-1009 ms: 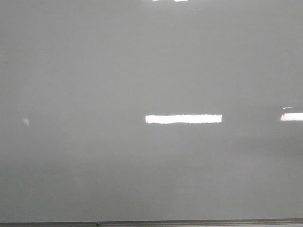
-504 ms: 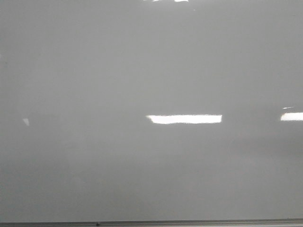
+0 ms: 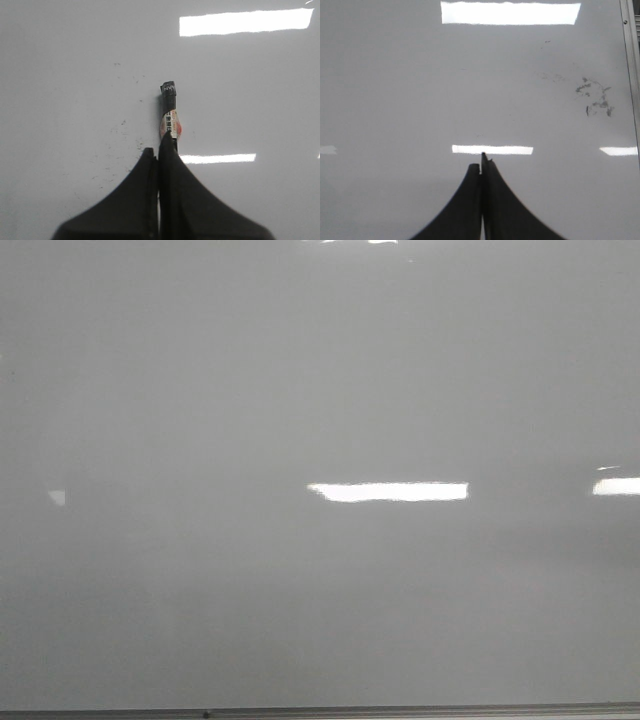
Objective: Write number 7 on whiteboard
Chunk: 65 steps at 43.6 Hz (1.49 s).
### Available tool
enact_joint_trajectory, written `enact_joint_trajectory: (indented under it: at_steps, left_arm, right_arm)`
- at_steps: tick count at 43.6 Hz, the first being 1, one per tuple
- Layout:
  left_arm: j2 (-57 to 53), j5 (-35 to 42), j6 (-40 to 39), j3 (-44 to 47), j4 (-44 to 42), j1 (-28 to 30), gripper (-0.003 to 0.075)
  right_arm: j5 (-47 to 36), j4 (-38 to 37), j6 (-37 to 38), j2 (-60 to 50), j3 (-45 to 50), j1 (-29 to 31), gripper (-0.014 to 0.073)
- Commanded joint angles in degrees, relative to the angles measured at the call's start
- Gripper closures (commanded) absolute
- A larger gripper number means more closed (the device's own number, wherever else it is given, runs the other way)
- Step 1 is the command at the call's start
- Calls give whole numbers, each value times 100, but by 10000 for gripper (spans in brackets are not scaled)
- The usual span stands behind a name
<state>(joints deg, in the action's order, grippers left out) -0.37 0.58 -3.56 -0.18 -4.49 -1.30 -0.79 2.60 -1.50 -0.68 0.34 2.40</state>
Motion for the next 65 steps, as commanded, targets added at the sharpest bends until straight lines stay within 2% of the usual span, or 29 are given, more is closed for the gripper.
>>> enact_joint_trajectory:
  at_steps: [1,6,12,19,25,38,42,53,56,59,62,65]
  left_arm:
    - [-72,322,-37,-538,80,-22,741]
    - [-16,-127,-37,-1387,80,-22,741]
    - [312,-1370,-37,-2622,80,-22,741]
    - [1022,-2295,-37,-3792,80,-22,741]
    - [1622,-2827,-37,-4368,80,-22,741]
    - [2528,-3355,-37,-4195,93,-22,741]
    - [2731,-3433,-37,-4030,93,-22,741]
    - [3221,-3097,-37,-3487,176,-22,741]
    - [3359,-3023,-37,-3424,176,-22,739]
    - [3522,-2971,0,-3426,176,-22,704]
    - [3709,-2873,59,-3426,176,-22,611]
    - [3928,-2730,74,-3426,202,-22,456]
  right_arm:
    - [-190,3,-20,-93,-612,0,661]
    - [270,3,-20,-78,-1383,0,661]
    - [921,-10,-25,169,-2412,0,661]
    - [1594,-155,-25,796,-3382,0,661]
    - [2263,-172,-25,1528,-3962,0,661]
    - [3315,-166,-25,2718,-4048,0,661]
    - [3419,-166,-25,3052,-4036,0,661]
    - [3531,-166,-47,3861,-4036,0,654]
    - [3531,-166,-129,4004,-4036,0,613]
    - [3536,-166,-166,4123,-4036,0,515]
    - [3530,-166,-174,4219,-4036,0,368]
    - [3525,-166,-174,4301,-4036,0,191]
